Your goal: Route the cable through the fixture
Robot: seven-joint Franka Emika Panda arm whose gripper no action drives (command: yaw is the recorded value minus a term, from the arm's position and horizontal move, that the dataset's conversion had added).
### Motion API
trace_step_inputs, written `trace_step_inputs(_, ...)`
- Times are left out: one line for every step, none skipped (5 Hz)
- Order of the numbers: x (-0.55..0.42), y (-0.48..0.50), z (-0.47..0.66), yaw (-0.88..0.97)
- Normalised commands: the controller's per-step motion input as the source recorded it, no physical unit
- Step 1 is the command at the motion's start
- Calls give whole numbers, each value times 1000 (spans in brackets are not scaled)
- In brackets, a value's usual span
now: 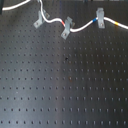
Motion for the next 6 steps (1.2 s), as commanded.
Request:
trace_step_inputs(-161,-145,322,0)
trace_step_inputs(-137,-122,290,0)
trace_step_inputs(-130,96,217,71)
trace_step_inputs(-226,281,162,214)
trace_step_inputs(-87,353,351,226)
trace_step_inputs(46,258,501,206)
